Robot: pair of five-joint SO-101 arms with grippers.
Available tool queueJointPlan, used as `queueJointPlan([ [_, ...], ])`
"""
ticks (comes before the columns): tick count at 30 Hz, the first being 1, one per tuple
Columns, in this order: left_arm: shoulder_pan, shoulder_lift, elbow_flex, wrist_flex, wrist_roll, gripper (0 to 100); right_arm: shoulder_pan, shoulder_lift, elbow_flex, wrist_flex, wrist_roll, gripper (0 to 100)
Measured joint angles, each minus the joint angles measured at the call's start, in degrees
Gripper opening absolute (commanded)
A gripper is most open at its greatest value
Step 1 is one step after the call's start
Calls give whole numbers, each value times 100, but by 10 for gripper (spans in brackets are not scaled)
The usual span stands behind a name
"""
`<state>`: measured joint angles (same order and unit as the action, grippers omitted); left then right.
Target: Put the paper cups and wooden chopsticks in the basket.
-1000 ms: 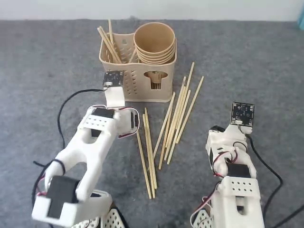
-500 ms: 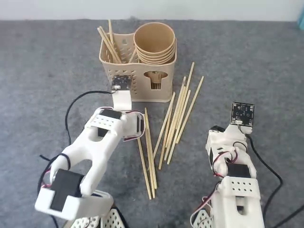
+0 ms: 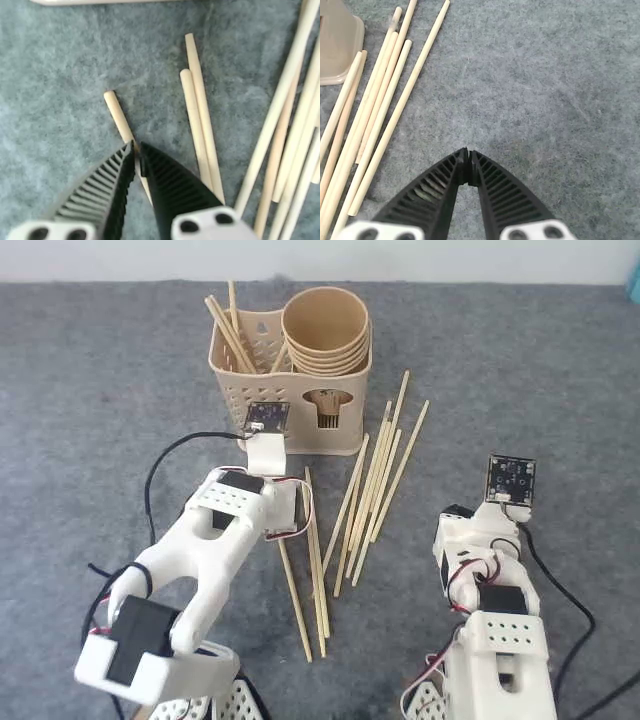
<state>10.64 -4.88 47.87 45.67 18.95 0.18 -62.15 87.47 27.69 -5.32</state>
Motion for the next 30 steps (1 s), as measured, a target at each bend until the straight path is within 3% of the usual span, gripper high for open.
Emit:
queueJointPlan([
  [13, 0, -290, -35, 396, -26, 12, 0, 0, 0, 0, 0, 8],
  [24, -35, -3578, -26, 1407, -281, 12, 0, 0, 0, 0, 0, 8],
  [30, -105, -4888, 774, 1327, -308, 42, 0, 0, 0, 0, 0, 8],
])
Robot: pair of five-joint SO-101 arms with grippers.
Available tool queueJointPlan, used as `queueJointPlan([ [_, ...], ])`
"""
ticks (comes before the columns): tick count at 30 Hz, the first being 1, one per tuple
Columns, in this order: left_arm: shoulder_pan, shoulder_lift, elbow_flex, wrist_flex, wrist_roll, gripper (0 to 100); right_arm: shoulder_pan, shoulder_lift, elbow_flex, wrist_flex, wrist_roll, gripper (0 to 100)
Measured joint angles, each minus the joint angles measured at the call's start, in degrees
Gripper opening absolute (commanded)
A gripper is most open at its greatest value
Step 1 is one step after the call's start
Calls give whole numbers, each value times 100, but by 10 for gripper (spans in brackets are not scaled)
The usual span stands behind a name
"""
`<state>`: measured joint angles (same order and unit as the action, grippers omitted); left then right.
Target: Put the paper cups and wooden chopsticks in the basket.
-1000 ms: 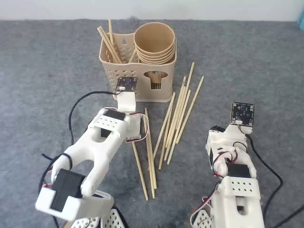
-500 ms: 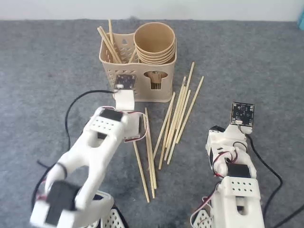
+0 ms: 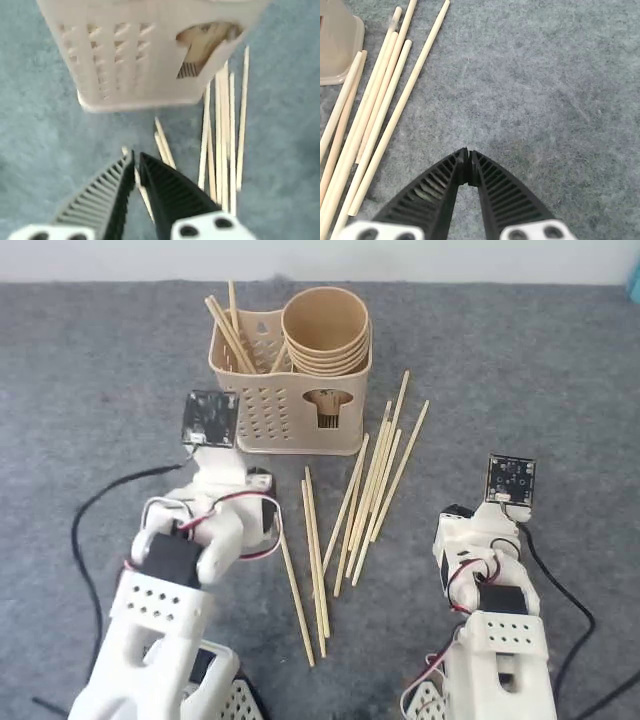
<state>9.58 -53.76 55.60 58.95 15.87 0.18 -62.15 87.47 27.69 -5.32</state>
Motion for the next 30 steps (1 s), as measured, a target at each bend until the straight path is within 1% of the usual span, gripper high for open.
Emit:
queueJointPlan([
  [2, -62, -35, 475, -422, 18, 108, 0, 0, 0, 0, 0, 8],
  [5, -105, -44, 1213, -1213, 149, 239, 0, 0, 0, 0, 0, 8],
  [7, -105, -44, 1530, -1477, 352, 300, 0, 0, 0, 0, 0, 8],
  [8, -105, -44, 1591, -1486, 440, 311, 0, 0, 0, 0, 0, 8],
  [14, 105, -44, 1609, -1152, 642, 311, 0, 0, 0, 0, 0, 8],
  [19, 114, -35, 1609, -993, 730, 306, 0, 0, 0, 0, 0, 8],
  [22, 114, 281, 1609, -941, 774, 258, 0, 0, 0, 0, 0, 8],
  [27, 114, 1310, 1222, -941, 897, 143, 0, 0, 0, 0, 0, 8],
  [30, 114, 1925, 905, -941, 905, 116, 0, 0, 0, 0, 0, 8],
])
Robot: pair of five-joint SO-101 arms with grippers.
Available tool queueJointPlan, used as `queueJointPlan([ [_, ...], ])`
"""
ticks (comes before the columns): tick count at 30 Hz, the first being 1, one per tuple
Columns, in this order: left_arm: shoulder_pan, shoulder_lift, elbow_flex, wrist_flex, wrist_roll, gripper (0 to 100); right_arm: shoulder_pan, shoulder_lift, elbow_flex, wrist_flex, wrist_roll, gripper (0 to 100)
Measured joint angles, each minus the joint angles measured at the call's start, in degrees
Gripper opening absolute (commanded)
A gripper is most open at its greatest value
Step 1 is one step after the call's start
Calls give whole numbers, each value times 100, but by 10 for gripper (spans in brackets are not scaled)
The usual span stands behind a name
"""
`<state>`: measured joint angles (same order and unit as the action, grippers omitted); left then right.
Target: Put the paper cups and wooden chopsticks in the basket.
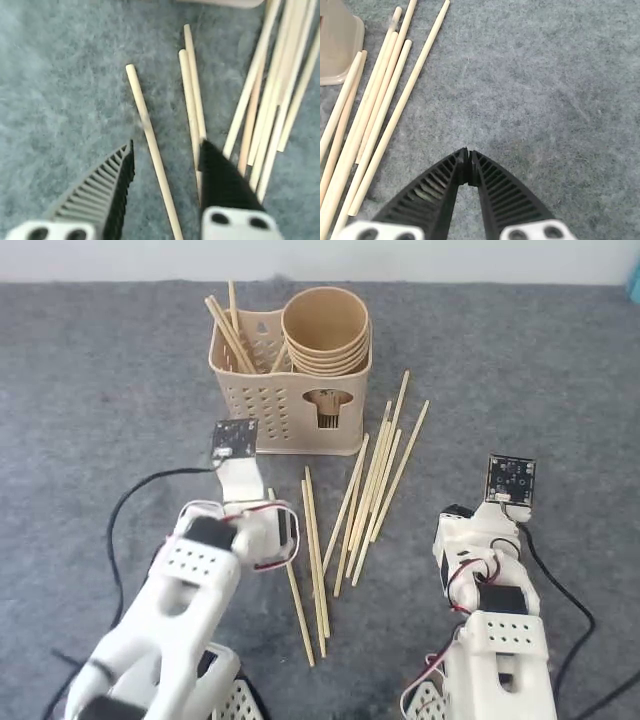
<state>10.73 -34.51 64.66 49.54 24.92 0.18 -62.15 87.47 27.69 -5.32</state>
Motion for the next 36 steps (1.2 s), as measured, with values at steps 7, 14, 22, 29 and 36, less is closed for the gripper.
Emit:
queueJointPlan([
  [7, 0, 1143, -360, -571, 0, 116, 0, 0, 0, 0, 0, 8],
  [14, -299, 2409, -782, -1231, 0, 111, 0, 0, 0, 0, 0, 8],
  [22, -343, 3024, -1380, -967, -18, 15, 0, 0, 0, 0, 0, 8],
  [29, 343, 2549, -976, -870, -185, 14, 0, 0, 0, 0, 0, 8],
  [36, 457, 527, -554, -624, -264, 14, 0, 0, 0, 0, 0, 8],
])
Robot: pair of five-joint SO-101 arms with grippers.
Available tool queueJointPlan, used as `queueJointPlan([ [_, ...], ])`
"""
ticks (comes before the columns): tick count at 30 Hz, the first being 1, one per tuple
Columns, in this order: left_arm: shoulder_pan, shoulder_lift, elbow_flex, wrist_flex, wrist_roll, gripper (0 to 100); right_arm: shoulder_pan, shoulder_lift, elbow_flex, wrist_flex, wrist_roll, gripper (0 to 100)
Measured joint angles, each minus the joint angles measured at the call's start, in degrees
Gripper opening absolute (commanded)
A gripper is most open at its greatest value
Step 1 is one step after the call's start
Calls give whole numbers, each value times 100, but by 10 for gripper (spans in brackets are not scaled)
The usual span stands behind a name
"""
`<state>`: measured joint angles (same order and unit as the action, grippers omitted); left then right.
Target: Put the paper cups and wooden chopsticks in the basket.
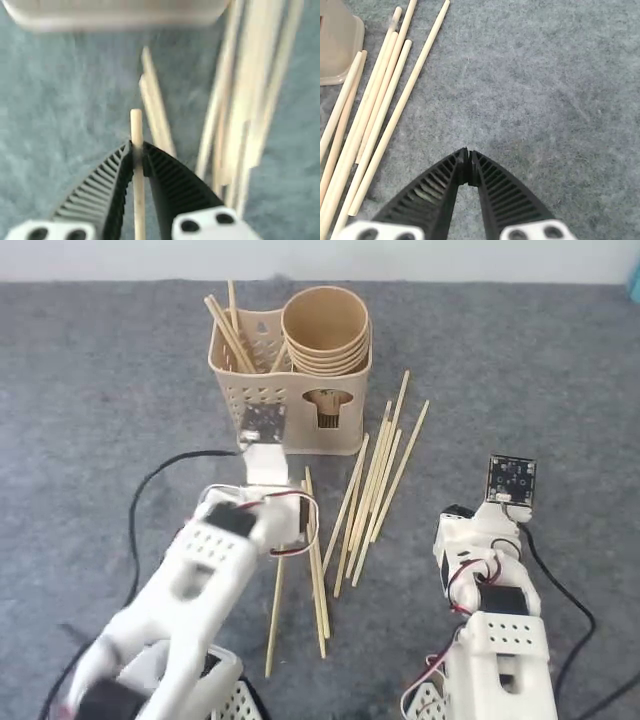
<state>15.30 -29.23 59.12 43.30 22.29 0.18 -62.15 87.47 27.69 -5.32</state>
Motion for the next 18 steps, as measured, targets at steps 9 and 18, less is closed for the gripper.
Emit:
queueJointPlan([
  [9, 0, -3842, 53, 431, -818, 14, 0, 0, 0, 0, 0, 8],
  [18, 9, -5741, 387, -1591, -941, 14, 0, 0, 0, 0, 0, 8],
])
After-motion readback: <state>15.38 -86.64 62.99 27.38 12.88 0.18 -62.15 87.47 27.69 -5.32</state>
